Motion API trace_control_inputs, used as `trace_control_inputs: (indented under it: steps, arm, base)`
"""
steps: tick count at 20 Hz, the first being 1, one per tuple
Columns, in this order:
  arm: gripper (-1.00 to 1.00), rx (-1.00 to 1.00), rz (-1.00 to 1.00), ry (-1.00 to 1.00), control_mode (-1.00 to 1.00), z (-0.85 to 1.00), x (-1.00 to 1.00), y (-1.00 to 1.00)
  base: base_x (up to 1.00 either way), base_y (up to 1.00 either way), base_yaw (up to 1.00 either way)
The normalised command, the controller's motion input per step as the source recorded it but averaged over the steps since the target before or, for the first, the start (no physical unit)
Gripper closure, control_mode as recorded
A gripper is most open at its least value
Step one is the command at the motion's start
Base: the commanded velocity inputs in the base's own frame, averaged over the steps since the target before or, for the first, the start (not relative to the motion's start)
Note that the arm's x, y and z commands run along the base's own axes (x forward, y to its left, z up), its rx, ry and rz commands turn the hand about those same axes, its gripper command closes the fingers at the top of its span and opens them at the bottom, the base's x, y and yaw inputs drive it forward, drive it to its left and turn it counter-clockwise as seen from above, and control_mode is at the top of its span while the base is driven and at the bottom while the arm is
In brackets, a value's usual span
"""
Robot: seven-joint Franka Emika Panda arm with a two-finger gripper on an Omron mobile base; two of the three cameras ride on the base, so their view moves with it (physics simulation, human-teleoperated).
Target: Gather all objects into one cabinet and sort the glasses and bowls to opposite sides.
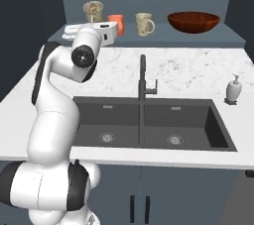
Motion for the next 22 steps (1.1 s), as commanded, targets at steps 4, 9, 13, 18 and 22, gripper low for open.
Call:
trace_control_inputs:
  steps: [4, 9, 13, 18, 22]
  arm:
    - [1.0, 0.0, 0.1, 0.03, -1.0, 0.14, -0.02, 0.27]
    - [1.0, 0.0, 0.09, 0.17, -1.0, 0.01, 0.0, 0.26]
    - [1.0, 0.0, 0.07, 0.24, -1.0, 0.0, 0.0, 0.17]
    - [1.0, 0.0, 0.02, 0.07, -1.0, -0.02, 0.01, 0.04]
    - [1.0, 0.0, 0.0, 0.04, -1.0, -0.06, 0.0, 0.13]
  base:
    - [0.0, 0.0, 0.0]
    - [0.0, 0.0, 0.0]
    - [0.0, 0.0, 0.0]
    - [0.0, 0.0, 0.0]
    - [0.0, 0.0, 0.0]
